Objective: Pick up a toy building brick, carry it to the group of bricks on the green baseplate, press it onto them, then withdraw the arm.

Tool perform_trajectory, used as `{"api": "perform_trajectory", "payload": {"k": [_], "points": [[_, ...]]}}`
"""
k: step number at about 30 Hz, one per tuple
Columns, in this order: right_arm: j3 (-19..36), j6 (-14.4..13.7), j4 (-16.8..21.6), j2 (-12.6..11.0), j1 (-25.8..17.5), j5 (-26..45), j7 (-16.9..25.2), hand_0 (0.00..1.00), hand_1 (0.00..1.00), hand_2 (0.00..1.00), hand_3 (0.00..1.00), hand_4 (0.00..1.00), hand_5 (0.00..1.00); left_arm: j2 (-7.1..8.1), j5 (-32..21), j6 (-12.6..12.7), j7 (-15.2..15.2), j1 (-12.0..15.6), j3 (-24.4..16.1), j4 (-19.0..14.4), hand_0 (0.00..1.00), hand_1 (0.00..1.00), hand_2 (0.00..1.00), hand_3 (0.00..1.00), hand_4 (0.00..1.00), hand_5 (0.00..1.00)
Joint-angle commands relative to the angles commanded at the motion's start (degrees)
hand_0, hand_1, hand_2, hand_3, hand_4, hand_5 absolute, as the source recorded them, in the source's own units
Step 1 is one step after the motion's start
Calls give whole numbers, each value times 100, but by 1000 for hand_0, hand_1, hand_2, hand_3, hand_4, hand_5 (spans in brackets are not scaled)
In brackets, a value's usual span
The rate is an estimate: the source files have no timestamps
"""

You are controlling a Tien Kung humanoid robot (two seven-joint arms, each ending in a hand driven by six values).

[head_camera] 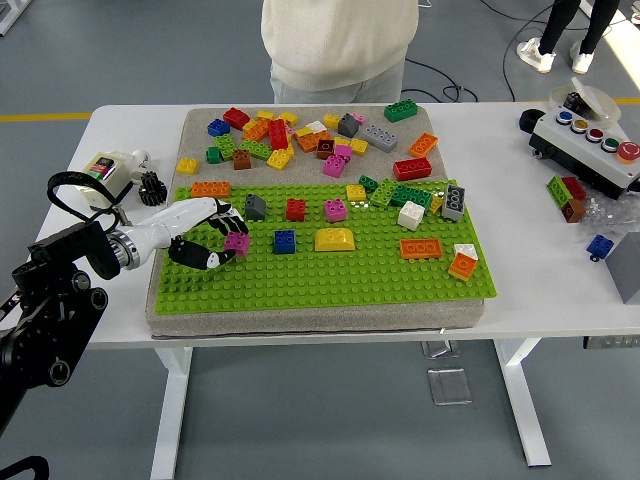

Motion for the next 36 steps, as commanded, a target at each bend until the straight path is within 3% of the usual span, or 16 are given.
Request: {"api": "perform_trajectory", "payload": {"k": [14,36], "points": [[37,17,0,-8,-8,6,-5,728,657,702,571,907,498,-68,0,-33,67,226,-94,-153,634,601,580,556,457,2],[56,28,0,-8,-26,14,0,727,657,703,570,907,498,-95,0,-120,115,344,-127,-262,638,604,584,559,467,2]]}}
